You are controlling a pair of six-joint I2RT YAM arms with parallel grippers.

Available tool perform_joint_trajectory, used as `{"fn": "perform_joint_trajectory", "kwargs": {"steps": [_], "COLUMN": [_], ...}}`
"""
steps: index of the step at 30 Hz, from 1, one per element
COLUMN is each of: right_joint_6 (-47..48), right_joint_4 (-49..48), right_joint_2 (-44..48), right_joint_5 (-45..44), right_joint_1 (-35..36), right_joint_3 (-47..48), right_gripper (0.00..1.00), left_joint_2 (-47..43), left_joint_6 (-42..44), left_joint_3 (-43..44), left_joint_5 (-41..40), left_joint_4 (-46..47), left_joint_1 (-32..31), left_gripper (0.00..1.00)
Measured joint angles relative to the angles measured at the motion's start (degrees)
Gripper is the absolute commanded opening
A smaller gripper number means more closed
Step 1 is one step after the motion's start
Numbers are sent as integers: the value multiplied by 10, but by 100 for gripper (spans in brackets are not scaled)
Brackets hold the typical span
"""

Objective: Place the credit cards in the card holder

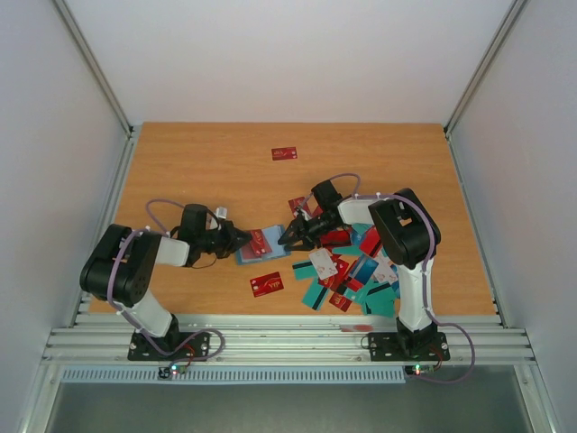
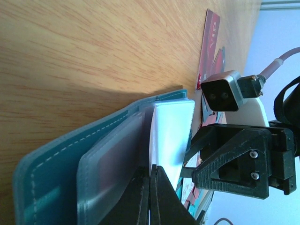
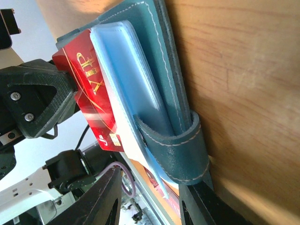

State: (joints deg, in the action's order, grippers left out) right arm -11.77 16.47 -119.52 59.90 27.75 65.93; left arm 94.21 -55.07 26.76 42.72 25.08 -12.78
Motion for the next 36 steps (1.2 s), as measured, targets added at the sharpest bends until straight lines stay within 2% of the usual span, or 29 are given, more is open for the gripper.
{"fn": "perform_joint_trajectory", "kwargs": {"steps": [11,36], "right_joint_6": [-3,-14], "right_joint_4": [-6,-12], "right_joint_2": [-2,-4], "right_joint_5": [3,7], "right_joint_1": [0,1], "right_joint_3": [0,2], "right_gripper": [35,35], "left_joint_2": [-6,61], "left_joint_6": [29,19], "left_joint_3": [4,57], "left_joint_5": [21,33], "left_joint_4": [-35,-21], "left_joint_1": [-1,-28], "left_gripper": [0,0]}}
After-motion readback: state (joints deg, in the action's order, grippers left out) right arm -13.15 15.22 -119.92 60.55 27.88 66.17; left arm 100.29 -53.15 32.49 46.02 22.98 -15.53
